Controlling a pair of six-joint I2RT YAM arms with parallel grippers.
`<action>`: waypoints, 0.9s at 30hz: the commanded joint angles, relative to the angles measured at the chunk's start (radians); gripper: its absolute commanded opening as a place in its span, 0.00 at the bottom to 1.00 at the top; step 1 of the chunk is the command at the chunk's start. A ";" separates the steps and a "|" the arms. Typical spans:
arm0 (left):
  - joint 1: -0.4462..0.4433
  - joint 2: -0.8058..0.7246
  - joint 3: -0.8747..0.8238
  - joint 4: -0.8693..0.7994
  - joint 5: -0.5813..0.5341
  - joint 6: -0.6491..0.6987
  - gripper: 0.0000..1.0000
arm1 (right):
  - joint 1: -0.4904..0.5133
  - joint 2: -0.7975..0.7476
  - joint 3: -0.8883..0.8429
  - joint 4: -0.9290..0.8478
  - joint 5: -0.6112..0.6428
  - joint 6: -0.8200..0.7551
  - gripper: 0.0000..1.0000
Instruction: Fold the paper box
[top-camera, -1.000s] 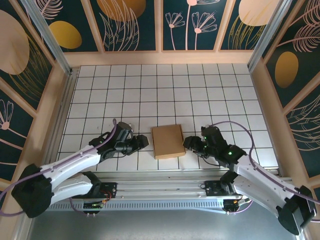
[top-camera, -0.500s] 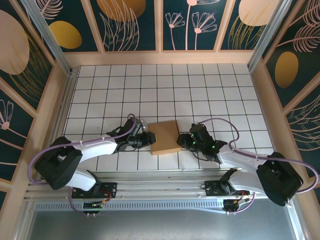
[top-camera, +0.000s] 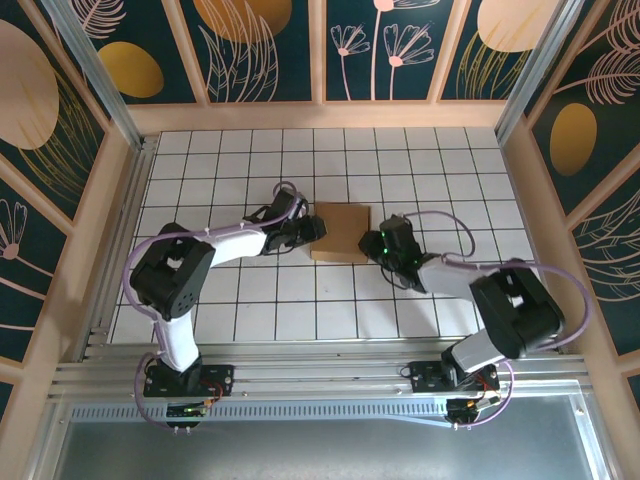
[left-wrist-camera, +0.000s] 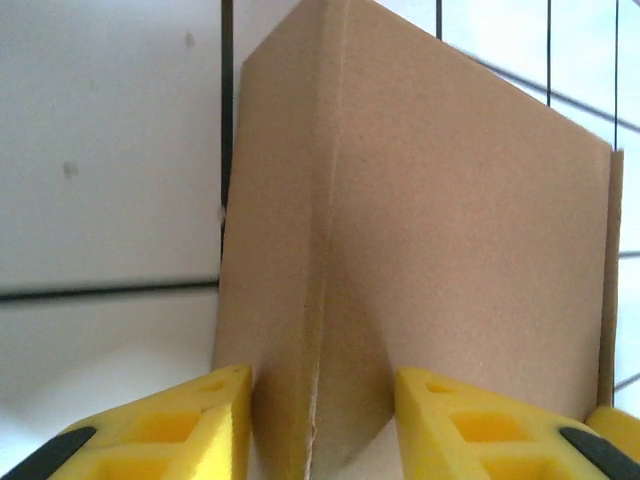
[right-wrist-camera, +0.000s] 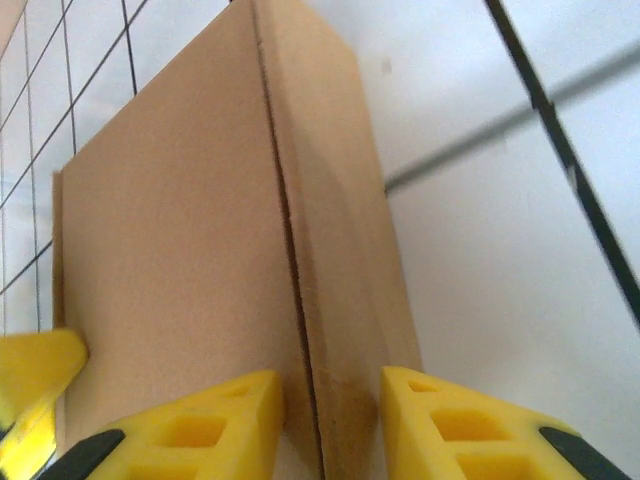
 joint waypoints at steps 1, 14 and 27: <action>0.021 0.056 0.067 0.023 0.067 0.020 0.40 | -0.039 0.124 0.114 -0.017 -0.080 -0.131 0.33; 0.180 0.353 0.430 0.024 0.096 0.101 0.40 | -0.096 0.519 0.608 -0.075 -0.159 -0.148 0.34; 0.247 0.139 0.406 0.017 0.144 0.184 0.67 | -0.194 0.276 0.707 -0.286 -0.228 -0.275 0.65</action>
